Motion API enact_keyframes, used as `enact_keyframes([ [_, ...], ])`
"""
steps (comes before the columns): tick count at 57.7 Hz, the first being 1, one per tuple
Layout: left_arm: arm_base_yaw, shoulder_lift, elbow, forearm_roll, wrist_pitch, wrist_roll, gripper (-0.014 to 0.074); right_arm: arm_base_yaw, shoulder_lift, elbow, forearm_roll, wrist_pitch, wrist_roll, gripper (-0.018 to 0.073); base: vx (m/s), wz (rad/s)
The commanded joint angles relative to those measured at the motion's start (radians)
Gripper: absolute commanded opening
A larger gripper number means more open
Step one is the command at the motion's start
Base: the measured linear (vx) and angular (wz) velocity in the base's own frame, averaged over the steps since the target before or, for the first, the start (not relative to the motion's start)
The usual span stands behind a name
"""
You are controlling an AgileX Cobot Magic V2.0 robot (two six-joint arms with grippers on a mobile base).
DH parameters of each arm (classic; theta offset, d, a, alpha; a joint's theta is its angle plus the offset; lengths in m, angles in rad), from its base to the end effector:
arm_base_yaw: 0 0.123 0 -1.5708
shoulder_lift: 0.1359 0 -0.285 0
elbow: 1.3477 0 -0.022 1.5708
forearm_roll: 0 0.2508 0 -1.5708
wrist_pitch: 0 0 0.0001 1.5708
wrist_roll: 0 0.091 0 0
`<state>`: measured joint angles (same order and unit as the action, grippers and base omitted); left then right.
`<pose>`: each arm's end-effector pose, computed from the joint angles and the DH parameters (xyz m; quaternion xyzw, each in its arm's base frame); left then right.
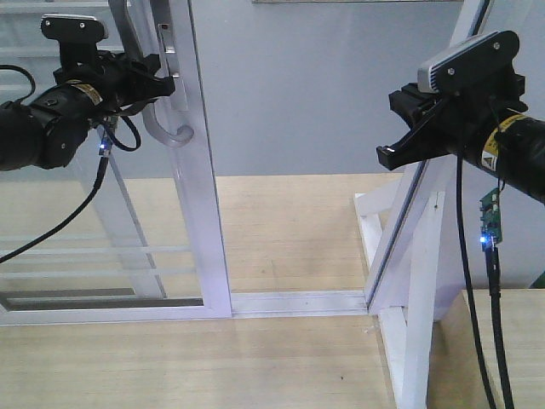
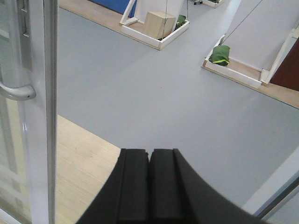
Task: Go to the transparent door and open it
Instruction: 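Slide the panel farther with the left gripper, away from the right arm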
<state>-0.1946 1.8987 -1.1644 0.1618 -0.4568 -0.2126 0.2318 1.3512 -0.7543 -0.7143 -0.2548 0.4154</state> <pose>0.4205 -0.0895 0.2265 0.0717 0.7692 -0.1100 0.6253 0.2799 0.0814 0.2759 -0.2523 0.7677 0.0521 0.5868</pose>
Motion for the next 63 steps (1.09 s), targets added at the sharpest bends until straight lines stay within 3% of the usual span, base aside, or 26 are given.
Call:
enact_keyframes([
  [1, -0.002, -0.050, -0.034, -0.018, -0.078, -0.002, 0.0090, -0.005, -0.033, -0.028, 0.010, -0.063, -0.009, -0.0006, 0.00, 0.00],
  [5, -0.002, -0.050, -0.034, -0.017, -0.078, -0.002, -0.0010, -0.005, -0.033, -0.028, 0.010, -0.060, -0.009, -0.0006, 0.00, 0.00],
  [30, 0.014, -0.056, -0.033, -0.033, -0.029, -0.010, -0.0007, -0.005, -0.033, -0.028, 0.010, -0.043, -0.008, -0.0006, 0.00, 0.00],
  [40, 0.056, -0.090, -0.033, -0.031, 0.055, -0.009, -0.0006, -0.005, -0.033, -0.028, 0.010, -0.043, -0.008, -0.0006, 0.00, 0.00],
  [50, 0.067, -0.148, -0.033, 0.018, 0.167, -0.005, -0.0006, -0.005, -0.033, -0.028, 0.011, -0.043, -0.008, -0.0006, 0.00, 0.00],
  [63, 0.090, -0.198, -0.033, 0.019, 0.261, -0.002, -0.0006, -0.005, -0.024, -0.028, 0.014, -0.043, -0.008, -0.0006, 0.00, 0.00],
])
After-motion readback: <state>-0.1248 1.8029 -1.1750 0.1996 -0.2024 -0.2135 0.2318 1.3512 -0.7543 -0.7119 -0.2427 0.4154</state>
